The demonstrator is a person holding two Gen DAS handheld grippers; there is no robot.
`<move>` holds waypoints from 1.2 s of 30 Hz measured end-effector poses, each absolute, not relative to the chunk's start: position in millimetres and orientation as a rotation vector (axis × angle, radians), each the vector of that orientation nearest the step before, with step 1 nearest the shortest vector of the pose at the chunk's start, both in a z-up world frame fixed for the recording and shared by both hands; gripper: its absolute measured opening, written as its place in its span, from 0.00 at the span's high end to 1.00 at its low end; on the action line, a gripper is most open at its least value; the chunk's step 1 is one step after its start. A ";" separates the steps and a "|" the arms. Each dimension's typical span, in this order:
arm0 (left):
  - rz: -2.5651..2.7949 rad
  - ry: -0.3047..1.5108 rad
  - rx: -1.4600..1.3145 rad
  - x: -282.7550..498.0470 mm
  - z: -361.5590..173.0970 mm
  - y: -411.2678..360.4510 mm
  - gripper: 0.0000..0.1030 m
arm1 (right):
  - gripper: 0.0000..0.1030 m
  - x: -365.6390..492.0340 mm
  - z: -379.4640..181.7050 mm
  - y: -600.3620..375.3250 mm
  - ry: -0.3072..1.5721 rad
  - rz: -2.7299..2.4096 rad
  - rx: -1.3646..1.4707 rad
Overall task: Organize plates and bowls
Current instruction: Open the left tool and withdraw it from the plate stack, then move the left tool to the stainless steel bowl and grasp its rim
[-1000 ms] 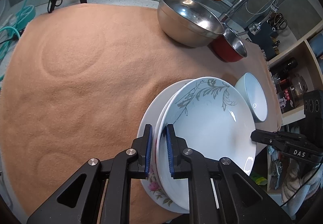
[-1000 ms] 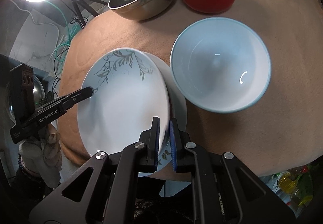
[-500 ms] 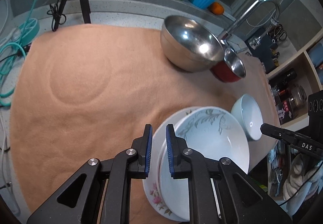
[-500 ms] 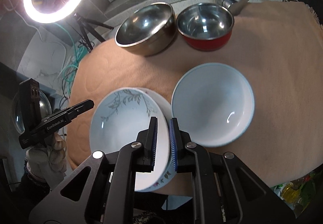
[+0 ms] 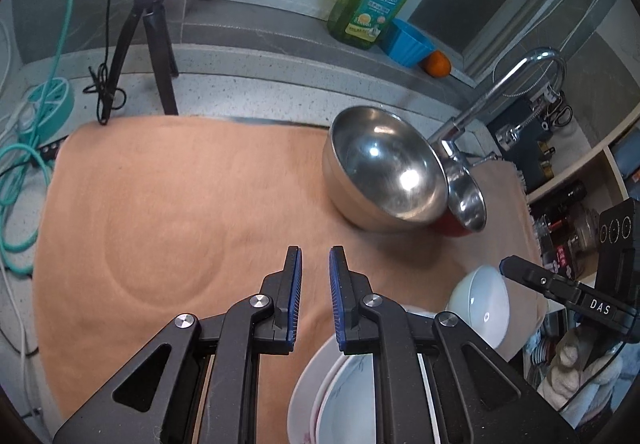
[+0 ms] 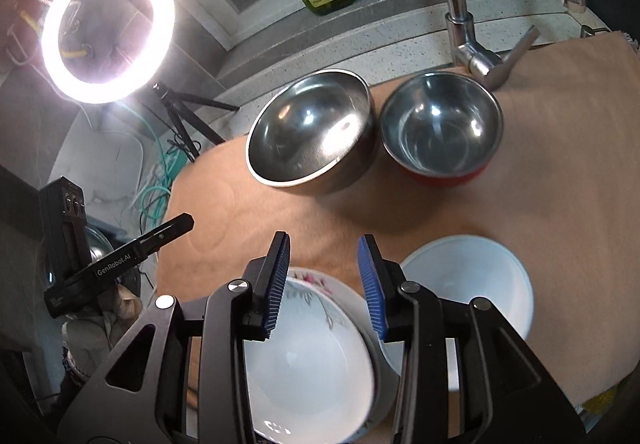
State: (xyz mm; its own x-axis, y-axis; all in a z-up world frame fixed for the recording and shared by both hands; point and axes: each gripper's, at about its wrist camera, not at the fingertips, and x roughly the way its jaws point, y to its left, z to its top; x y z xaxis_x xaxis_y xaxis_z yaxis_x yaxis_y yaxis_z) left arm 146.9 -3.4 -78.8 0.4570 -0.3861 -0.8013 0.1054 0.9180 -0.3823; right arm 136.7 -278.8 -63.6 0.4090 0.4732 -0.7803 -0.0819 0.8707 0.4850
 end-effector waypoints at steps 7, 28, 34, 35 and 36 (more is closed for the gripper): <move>-0.329 1.069 -0.365 180.3 -81.6 -6.0 0.82 | 0.65 169.6 -79.0 -272.1 1.125 0.329 0.468; -0.338 1.154 -0.348 234.7 -112.3 -28.3 0.77 | 0.62 223.3 -122.9 -267.7 1.195 0.268 0.553; -0.356 1.175 -0.337 238.0 -121.7 -35.1 0.77 | 0.62 228.4 -127.8 -266.5 1.202 0.257 0.533; -0.358 1.176 -0.335 239.0 -122.6 -35.8 0.77 | 0.62 228.9 -128.6 -266.0 1.204 0.254 0.530; -0.362 1.177 -0.332 239.1 -123.5 -36.6 0.78 | 0.63 229.4 -129.3 -265.4 1.205 0.250 0.526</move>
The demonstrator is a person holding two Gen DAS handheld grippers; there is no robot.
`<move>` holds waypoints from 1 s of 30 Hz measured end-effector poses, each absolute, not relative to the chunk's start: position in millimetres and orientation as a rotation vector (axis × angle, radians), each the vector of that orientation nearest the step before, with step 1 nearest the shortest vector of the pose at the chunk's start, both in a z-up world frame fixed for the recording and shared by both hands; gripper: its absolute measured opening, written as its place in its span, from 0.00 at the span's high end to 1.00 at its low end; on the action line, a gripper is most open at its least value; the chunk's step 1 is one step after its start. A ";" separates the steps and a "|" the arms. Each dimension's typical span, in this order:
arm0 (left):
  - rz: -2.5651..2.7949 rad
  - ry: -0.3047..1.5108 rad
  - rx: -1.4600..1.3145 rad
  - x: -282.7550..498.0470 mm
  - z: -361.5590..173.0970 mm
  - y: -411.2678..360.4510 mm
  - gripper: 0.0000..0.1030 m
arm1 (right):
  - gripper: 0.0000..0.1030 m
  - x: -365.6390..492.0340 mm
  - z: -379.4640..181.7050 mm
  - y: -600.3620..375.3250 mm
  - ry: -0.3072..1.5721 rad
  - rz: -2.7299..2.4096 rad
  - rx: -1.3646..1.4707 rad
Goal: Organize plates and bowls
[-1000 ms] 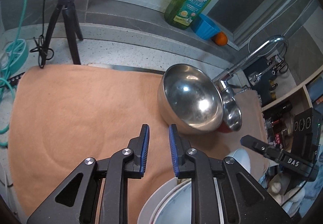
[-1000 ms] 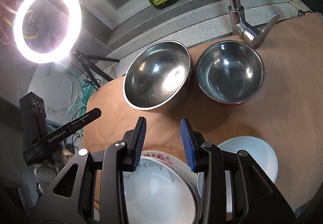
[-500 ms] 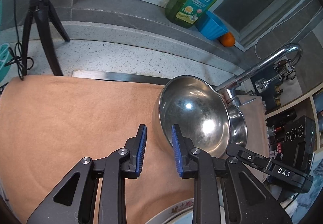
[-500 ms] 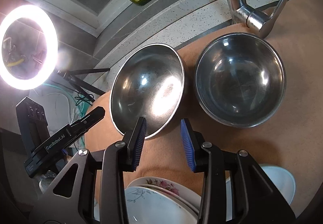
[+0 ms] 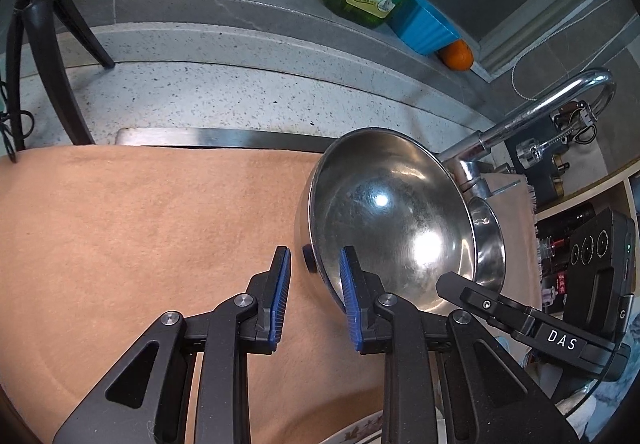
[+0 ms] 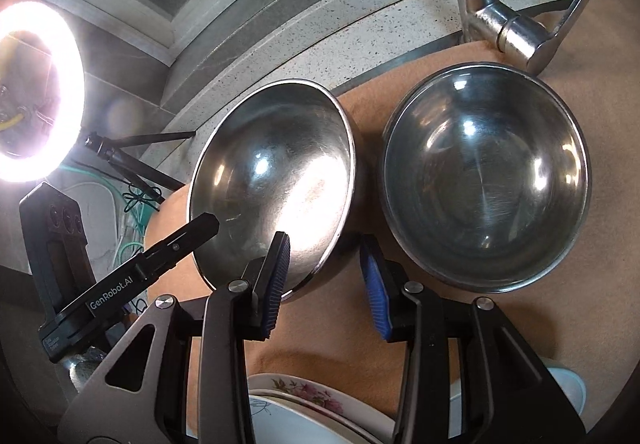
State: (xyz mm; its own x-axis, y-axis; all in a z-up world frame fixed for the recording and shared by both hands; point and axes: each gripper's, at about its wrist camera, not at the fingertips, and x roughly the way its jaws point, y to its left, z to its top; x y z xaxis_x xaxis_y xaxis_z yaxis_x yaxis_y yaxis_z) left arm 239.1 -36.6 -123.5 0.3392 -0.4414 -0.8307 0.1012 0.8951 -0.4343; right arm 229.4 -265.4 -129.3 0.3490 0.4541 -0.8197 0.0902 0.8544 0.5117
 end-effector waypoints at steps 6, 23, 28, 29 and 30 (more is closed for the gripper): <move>-0.366 1.176 -0.330 240.5 -125.7 -39.0 0.80 | 0.68 231.5 -130.6 -263.5 1.214 0.250 0.503; -0.320 1.125 -0.386 206.4 -106.8 0.5 0.80 | 0.70 212.4 -114.9 -228.9 1.235 0.365 0.421; -0.292 1.090 -0.399 183.0 -94.9 21.5 0.80 | 0.70 195.2 -104.3 -206.7 1.226 0.426 0.377; -0.283 1.085 -0.405 178.1 -92.9 26.1 0.79 | 0.70 190.8 -102.6 -201.9 1.224 0.437 0.369; -0.272 1.078 -0.413 173.4 -91.6 31.0 0.80 | 0.70 187.2 -101.6 -196.9 1.225 0.450 0.363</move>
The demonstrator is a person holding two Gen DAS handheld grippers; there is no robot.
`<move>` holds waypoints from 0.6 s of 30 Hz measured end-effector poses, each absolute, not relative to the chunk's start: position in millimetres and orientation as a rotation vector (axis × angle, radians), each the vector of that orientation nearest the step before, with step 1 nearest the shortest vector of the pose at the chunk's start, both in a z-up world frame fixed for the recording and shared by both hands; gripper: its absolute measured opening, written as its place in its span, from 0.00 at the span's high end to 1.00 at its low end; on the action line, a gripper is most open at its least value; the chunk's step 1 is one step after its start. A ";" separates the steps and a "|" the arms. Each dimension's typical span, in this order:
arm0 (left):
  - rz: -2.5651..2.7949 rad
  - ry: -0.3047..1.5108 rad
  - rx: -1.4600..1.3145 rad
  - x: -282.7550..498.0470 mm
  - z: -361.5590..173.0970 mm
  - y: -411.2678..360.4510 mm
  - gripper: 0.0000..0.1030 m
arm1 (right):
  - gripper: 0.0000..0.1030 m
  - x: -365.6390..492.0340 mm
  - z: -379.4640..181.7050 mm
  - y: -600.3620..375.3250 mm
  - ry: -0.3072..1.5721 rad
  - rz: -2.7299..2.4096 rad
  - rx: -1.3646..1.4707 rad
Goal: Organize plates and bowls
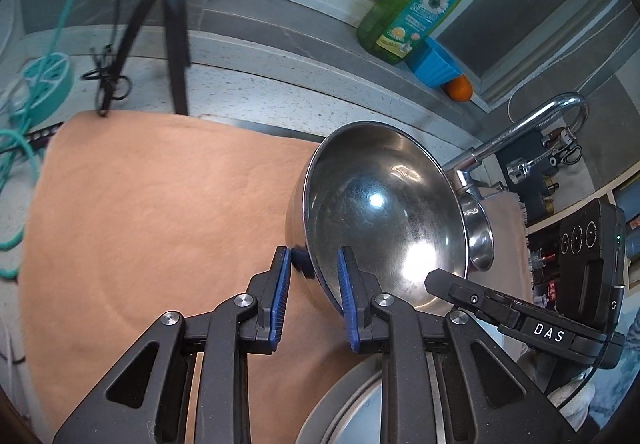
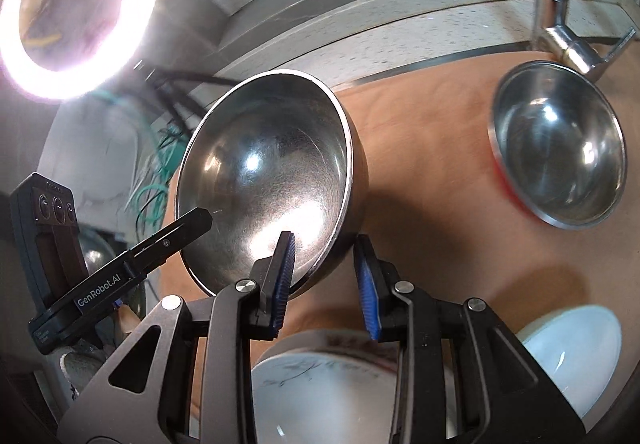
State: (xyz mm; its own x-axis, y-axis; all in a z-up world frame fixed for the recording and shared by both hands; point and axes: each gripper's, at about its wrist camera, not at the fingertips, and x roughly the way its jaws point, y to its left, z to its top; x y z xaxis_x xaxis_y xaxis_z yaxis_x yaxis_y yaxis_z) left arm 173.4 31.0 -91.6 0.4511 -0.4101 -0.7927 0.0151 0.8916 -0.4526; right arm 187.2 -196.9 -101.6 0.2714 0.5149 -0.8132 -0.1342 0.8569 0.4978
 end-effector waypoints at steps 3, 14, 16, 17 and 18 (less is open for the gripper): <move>-0.237 1.054 -0.445 156.1 -87.8 47.5 0.80 | 0.70 175.7 -99.2 -182.0 1.236 0.495 0.350; -0.106 1.041 -0.517 79.9 -93.5 98.1 0.80 | 0.70 131.7 -99.7 -117.5 1.284 0.650 0.290; -0.080 1.040 -0.534 68.3 -95.8 106.3 0.80 | 0.70 122.2 -102.3 -105.9 1.301 0.665 0.264; -0.068 1.042 -0.542 62.5 -97.4 109.9 0.80 | 0.70 118.1 -104.4 -99.8 1.308 0.674 0.255; -0.057 1.044 -0.549 57.1 -99.3 113.0 0.80 | 0.70 114.2 -107.1 -94.2 1.319 0.686 0.247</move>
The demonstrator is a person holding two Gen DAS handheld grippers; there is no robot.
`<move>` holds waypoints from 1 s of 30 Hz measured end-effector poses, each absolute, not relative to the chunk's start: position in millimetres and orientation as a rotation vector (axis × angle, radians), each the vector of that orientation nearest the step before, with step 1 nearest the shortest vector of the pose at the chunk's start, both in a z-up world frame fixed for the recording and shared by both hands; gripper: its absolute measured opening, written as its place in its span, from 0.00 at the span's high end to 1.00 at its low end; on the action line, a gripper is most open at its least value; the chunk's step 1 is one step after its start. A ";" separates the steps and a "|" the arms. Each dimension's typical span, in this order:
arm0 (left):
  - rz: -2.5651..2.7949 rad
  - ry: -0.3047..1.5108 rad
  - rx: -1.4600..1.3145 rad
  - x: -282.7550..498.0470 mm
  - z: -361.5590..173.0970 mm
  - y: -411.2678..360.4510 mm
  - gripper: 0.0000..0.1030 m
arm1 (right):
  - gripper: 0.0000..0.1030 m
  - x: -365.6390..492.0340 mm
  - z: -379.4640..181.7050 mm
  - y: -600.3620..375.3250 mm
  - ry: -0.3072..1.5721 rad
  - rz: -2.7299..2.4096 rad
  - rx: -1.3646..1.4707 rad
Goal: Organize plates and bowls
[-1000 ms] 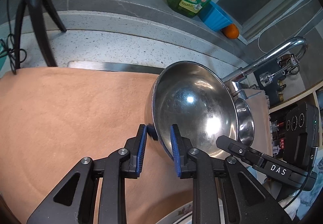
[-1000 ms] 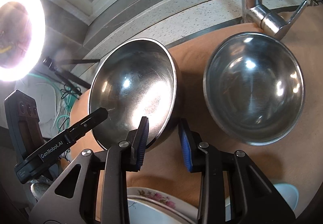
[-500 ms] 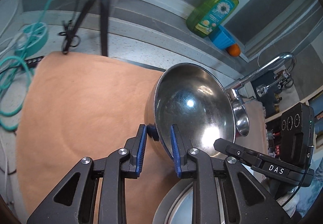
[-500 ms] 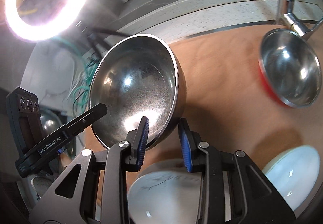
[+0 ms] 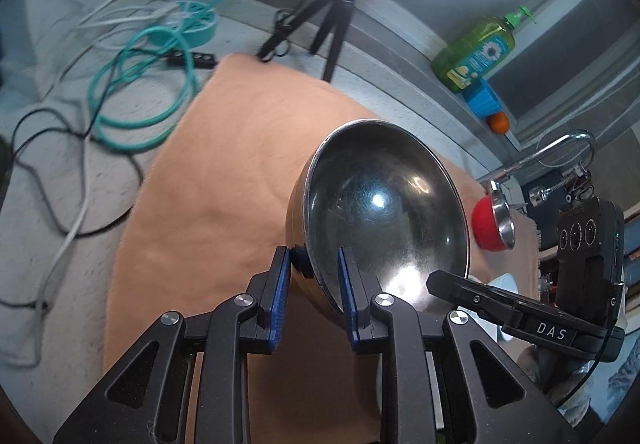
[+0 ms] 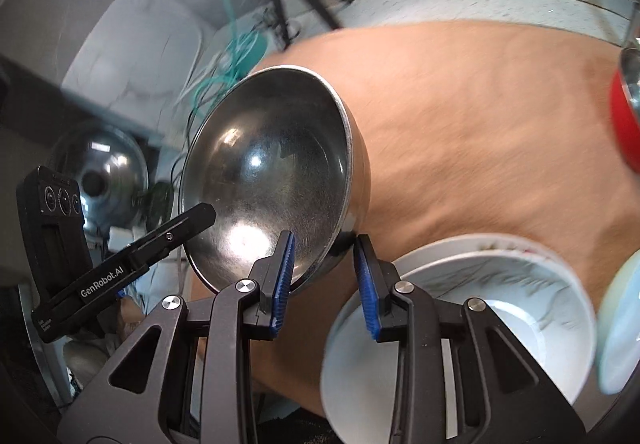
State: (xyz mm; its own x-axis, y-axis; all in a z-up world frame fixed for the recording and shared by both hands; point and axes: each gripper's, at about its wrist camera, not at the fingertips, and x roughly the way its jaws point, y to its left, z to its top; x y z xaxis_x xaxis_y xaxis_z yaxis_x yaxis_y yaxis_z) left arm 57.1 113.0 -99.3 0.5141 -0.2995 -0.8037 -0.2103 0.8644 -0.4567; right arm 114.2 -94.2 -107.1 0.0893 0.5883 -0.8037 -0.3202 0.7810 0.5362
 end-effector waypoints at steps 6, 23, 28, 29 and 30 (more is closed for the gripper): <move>-0.007 1.073 -0.581 30.4 -111.9 127.6 0.80 | 0.70 101.3 -115.6 -73.8 1.350 0.731 0.212; 0.049 1.091 -0.584 5.3 -120.2 136.7 0.80 | 0.70 85.2 -129.5 -58.0 1.393 0.779 0.162; 0.054 1.095 -0.592 4.6 -119.9 137.3 0.80 | 0.70 85.0 -130.3 -60.8 1.398 0.788 0.174; 0.056 1.094 -0.591 4.8 -119.5 137.1 0.80 | 0.70 84.7 -130.0 -61.2 1.394 0.788 0.172; 0.060 1.092 -0.590 4.7 -118.8 137.2 0.80 | 0.70 84.4 -129.5 -61.9 1.391 0.785 0.167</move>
